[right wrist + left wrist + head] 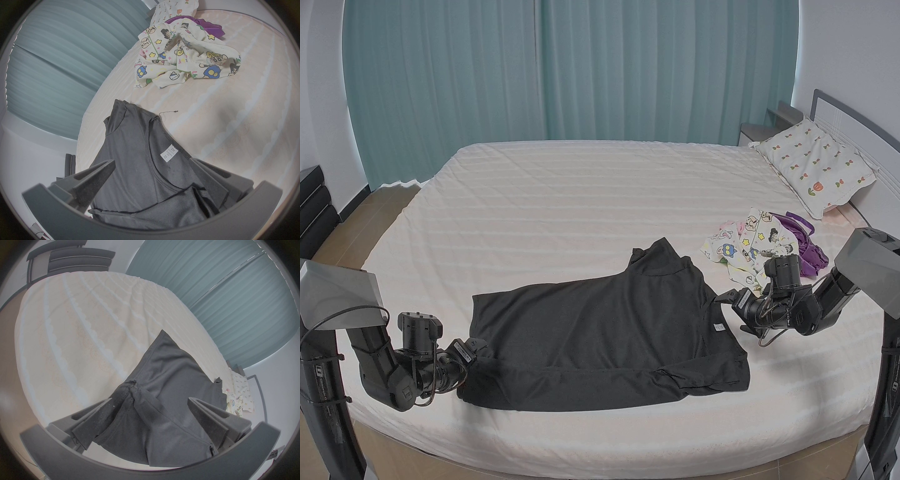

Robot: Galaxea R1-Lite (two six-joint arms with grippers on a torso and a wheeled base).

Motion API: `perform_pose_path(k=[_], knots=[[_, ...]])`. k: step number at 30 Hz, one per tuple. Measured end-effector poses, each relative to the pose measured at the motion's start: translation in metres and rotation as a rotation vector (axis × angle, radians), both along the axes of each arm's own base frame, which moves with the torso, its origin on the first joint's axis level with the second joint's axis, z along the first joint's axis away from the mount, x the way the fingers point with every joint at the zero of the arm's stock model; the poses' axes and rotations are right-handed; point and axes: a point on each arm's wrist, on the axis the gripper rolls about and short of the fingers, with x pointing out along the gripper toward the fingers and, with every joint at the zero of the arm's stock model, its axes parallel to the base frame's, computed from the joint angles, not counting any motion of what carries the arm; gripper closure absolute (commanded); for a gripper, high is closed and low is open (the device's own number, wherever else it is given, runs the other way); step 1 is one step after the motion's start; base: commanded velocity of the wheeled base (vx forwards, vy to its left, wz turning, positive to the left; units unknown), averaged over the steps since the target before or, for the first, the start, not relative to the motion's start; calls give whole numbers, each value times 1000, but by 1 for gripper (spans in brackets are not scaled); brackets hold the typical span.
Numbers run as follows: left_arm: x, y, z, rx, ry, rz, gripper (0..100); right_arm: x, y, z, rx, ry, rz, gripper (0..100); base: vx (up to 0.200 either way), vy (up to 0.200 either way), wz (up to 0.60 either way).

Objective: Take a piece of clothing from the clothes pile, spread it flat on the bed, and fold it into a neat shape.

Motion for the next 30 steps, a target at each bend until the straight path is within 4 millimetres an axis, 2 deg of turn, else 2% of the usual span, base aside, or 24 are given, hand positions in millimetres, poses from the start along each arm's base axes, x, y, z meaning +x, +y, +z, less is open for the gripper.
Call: perform_pose_path(k=[13, 24, 25, 30], knots=[[31, -9, -7, 63, 12, 39, 0, -1, 0, -1, -7, 3, 7, 0, 0, 0, 0], [39, -10, -11, 107, 4, 54, 0, -1, 0, -6, -18, 11, 15, 0, 0, 0, 0], [40, -10, -12, 109, 6, 52, 100, -1, 1, -6, -18, 12, 16, 0, 0, 0, 0], [42, -9, -18, 134, 15, 40, 100, -1, 1, -8, -24, 16, 19, 0, 0, 0, 0]])
